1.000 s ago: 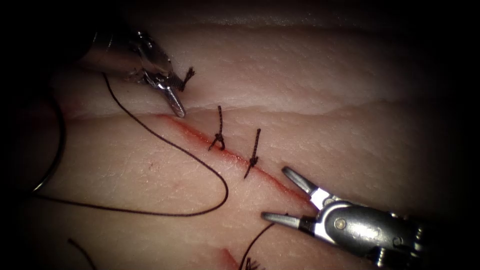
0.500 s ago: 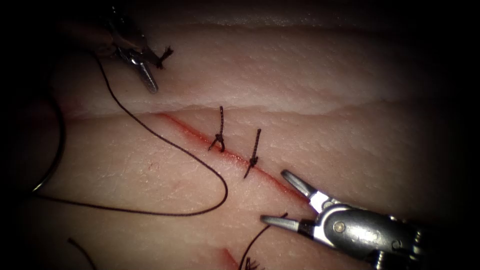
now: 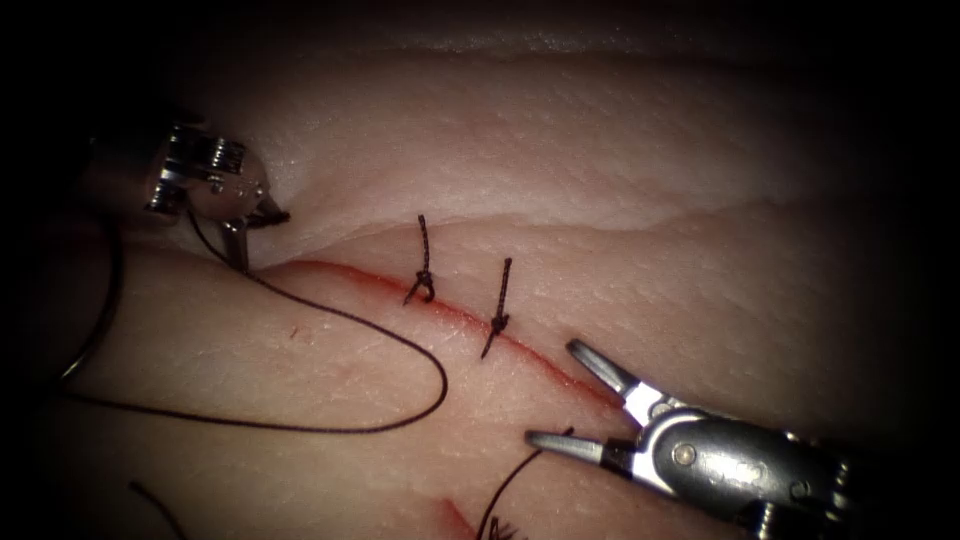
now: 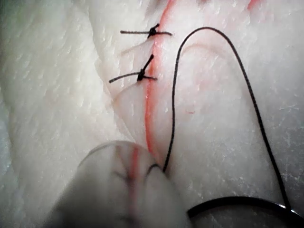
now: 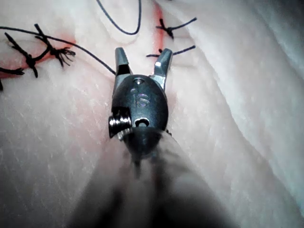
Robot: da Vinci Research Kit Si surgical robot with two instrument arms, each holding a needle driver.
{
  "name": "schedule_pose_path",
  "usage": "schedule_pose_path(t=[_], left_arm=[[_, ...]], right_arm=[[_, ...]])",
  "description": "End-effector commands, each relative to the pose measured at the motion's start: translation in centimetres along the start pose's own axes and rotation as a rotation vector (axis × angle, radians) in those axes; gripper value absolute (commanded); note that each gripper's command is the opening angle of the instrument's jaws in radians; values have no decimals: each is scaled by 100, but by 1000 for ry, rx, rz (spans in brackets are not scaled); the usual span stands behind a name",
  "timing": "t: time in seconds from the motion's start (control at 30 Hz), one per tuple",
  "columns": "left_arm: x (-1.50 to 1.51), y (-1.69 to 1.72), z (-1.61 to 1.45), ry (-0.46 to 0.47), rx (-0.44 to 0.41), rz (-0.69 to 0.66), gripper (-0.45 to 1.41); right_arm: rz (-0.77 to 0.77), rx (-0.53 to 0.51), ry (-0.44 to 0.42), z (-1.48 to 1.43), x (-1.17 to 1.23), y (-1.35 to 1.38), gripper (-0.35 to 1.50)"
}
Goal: Wound Closure
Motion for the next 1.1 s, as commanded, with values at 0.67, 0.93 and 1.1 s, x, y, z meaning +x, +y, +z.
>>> schedule_pose_path(t=[0.67, 0.93, 1.1], left_arm=[[47, -35, -101, 589, 82, -306, 123], [81, -40, -43, 599, 86, -308, 135], [89, -18, 5, 547, -104, -222, 140]], right_arm=[[21, -9, 2, 16, 16, 10, 133], [23, -7, 2, 15, 19, 8, 132], [20, -6, 4, 13, 17, 7, 132]])
